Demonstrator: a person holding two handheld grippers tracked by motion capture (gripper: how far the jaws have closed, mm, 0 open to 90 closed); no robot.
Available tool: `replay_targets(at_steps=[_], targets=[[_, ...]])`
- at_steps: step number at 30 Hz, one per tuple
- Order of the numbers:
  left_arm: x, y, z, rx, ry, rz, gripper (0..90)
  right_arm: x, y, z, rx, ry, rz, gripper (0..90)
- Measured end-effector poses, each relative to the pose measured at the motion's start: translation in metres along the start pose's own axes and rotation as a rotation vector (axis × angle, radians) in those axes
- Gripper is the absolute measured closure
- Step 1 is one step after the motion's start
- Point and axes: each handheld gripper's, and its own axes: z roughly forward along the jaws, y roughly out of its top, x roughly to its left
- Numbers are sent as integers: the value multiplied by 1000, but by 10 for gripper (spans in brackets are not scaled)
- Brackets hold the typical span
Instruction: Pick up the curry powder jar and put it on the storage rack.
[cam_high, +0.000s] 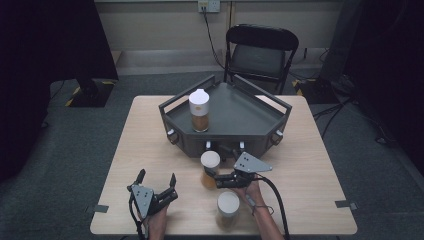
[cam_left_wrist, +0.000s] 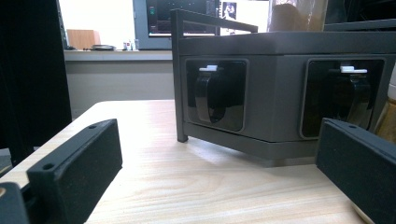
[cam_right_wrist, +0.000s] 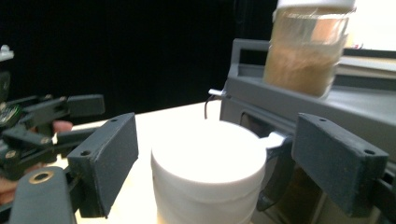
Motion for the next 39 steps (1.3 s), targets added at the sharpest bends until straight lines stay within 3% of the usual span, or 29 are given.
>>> replay_targets(at_steps=[5, 12, 30, 39], targets=[[0, 0, 0, 0, 0, 0, 3, -6, -2, 4, 21, 37, 8, 179], [0, 0, 0, 0, 0, 0, 3, -9, -6, 7, 37, 53, 27, 214], [0, 0, 0, 0, 0, 0, 3, -11, -6, 10, 71, 55, 38, 320], [0, 0, 0, 0, 0, 0, 3, -11, -6, 11, 75, 54, 38, 327]])
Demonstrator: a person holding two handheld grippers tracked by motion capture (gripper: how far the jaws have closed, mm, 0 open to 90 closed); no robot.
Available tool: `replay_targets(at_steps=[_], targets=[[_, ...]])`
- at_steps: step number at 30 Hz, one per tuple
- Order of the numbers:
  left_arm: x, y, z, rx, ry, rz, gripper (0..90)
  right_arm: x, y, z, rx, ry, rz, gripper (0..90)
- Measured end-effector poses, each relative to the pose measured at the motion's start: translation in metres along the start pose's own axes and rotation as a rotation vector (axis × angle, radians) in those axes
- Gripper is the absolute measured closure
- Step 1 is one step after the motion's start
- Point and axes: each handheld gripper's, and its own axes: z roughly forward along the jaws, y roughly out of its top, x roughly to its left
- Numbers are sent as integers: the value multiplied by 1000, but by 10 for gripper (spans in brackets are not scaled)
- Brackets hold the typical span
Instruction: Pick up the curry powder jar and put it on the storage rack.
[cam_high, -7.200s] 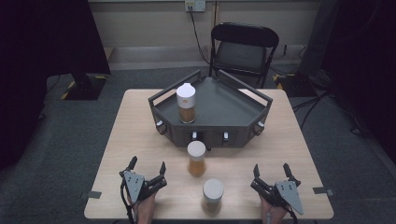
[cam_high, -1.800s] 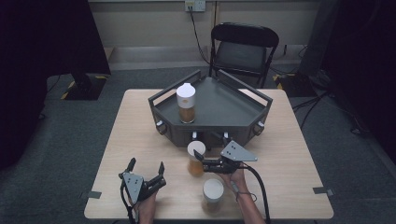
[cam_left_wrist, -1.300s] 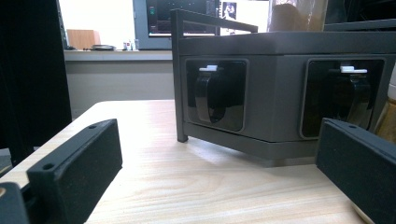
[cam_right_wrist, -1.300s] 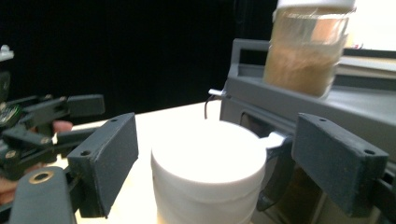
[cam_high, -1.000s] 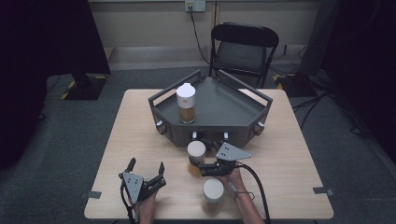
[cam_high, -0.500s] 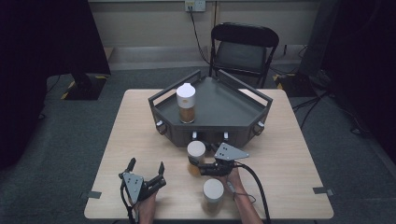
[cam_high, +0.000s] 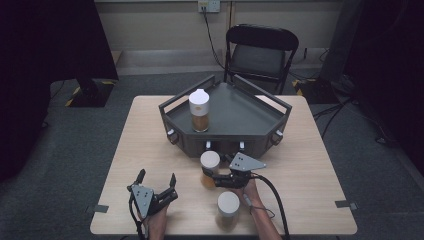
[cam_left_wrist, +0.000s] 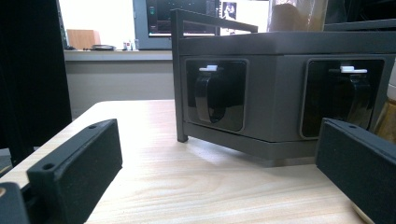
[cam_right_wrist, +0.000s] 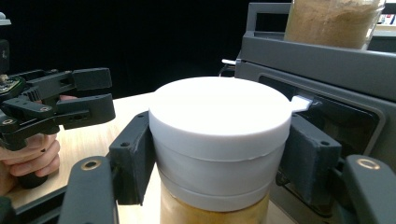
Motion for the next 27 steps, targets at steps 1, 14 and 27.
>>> replay_targets(at_steps=[1, 14, 27], targets=[[0, 0, 0, 0, 0, 0, 3, 0, 0, 0, 1, 0, 0, 328], [0, 0, 0, 0, 0, 0, 3, 2, 2, 0, 5, -7, -1, 331], [0, 0, 0, 0, 0, 0, 3, 5, 4, 0, 13, -17, 1, 332]])
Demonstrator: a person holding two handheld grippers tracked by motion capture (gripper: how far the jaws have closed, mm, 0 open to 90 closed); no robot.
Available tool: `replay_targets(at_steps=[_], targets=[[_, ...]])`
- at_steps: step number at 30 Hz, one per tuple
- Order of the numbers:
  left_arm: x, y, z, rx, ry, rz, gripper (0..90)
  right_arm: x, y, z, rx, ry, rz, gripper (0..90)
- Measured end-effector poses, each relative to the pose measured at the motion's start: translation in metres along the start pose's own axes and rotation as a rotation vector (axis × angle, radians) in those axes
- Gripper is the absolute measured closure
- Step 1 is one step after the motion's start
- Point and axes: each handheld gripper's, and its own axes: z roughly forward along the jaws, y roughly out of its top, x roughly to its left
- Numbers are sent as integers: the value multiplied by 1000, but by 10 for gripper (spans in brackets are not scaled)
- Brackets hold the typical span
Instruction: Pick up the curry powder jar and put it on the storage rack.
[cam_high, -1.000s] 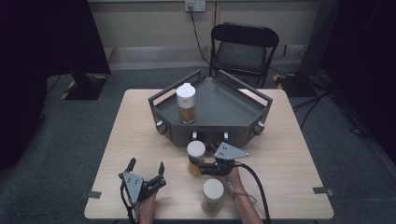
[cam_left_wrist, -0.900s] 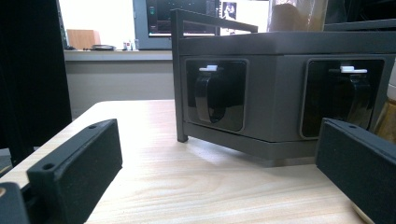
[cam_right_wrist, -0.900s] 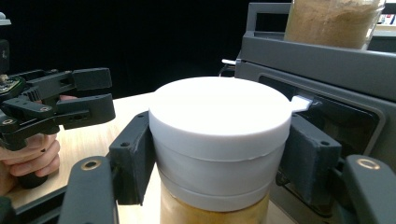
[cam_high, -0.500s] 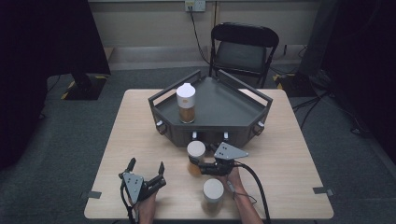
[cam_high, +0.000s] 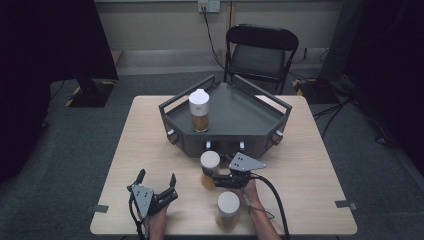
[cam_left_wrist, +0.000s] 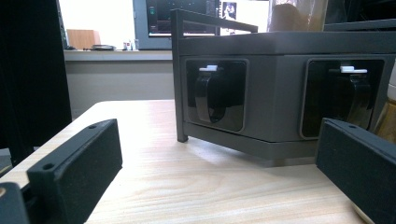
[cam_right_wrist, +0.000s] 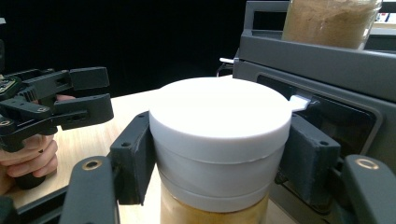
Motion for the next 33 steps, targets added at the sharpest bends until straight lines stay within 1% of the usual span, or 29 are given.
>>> replay_targets(at_steps=[10, 22, 25, 33], targets=[[0, 0, 0, 0, 0, 0, 3, 0, 2, -1, 4, 2, 11, 333], [0, 0, 0, 0, 0, 0, 3, 0, 6, -6, -10, -5, 19, 333], [0, 0, 0, 0, 0, 0, 3, -1, 7, -7, -14, -4, 27, 334], [0, 0, 0, 0, 0, 0, 3, 0, 11, -10, -17, -15, 27, 334]])
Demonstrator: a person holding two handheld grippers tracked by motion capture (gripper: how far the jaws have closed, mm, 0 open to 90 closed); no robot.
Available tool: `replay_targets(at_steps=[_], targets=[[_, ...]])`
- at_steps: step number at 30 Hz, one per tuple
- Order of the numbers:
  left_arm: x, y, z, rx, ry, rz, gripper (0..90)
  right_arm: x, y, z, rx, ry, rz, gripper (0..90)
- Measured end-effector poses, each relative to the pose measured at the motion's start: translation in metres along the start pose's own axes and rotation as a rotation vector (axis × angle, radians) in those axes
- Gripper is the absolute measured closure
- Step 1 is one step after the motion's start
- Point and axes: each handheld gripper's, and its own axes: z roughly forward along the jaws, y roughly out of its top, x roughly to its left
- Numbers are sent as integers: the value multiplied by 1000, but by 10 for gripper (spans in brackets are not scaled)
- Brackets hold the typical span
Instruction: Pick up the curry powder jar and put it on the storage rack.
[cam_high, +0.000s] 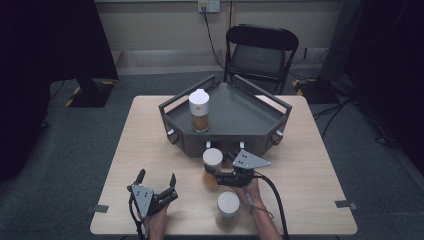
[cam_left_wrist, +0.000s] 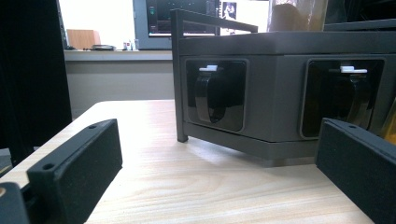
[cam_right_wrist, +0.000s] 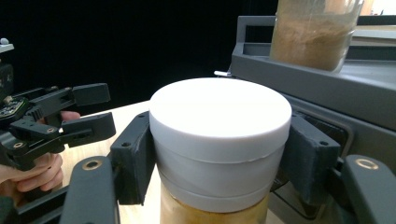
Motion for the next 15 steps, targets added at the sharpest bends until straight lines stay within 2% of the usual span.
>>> replay_targets(at_steps=[15], targets=[[0, 0, 0, 0, 0, 0, 3, 5, 15, -2, -7, -14, -7, 334]])
